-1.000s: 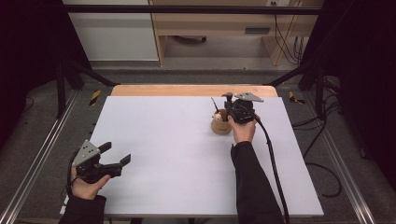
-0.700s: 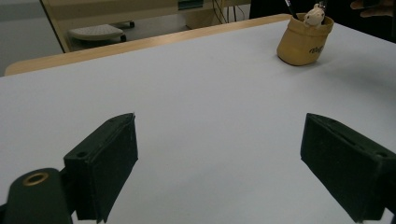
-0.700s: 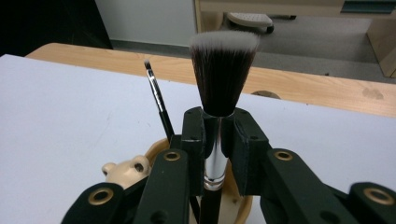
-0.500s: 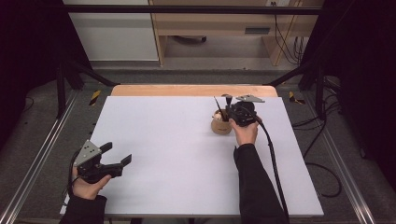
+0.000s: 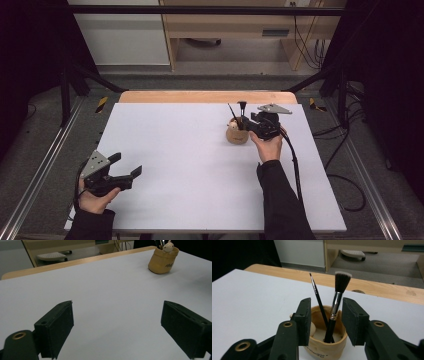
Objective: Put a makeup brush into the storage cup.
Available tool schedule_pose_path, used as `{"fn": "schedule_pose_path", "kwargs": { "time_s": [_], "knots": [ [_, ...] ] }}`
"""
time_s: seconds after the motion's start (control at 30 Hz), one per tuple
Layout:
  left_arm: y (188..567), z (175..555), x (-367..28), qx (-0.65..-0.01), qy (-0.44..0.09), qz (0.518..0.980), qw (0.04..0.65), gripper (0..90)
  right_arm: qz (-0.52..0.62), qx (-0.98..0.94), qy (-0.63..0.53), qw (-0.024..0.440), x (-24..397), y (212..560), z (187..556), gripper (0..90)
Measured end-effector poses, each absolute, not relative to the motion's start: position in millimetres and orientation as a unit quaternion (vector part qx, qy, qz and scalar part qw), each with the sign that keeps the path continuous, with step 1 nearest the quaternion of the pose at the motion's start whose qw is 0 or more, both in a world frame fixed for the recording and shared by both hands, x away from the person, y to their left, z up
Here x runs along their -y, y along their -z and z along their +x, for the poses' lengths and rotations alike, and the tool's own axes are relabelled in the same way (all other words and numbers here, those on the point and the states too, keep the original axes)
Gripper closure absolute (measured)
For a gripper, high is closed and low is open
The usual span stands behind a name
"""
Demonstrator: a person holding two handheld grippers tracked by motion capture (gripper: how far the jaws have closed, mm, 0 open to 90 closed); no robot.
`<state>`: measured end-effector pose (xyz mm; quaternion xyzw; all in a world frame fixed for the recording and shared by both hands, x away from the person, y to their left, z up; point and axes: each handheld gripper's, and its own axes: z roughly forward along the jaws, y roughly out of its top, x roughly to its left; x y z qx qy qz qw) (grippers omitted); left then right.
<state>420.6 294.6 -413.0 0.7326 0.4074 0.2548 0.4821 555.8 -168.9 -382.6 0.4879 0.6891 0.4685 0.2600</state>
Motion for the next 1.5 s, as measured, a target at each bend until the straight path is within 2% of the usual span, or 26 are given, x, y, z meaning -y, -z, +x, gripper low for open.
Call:
{"fn": "schedule_pose_path", "kwargs": {
  "time_s": [0.63, 0.9, 1.5],
  "knots": [
    [412.2, 419.5, -293.9, -0.404, -0.253, 0.731, 0.487, 10.0, 0.436, -0.701, -0.508, 0.247, 179.9, 360.5, 508.0, 33.8],
    [412.1, 419.4, -293.4, -0.404, -0.254, 0.732, 0.487, 9.5, 0.423, -0.701, -0.515, 0.253, 190.1, 358.0, 491.5, 19.2],
    [412.0, 419.4, -294.1, -0.406, -0.255, 0.731, 0.486, 8.9, 0.408, -0.701, -0.525, 0.258, 213.4, 368.4, 456.8, 9.6]
  ]
}}
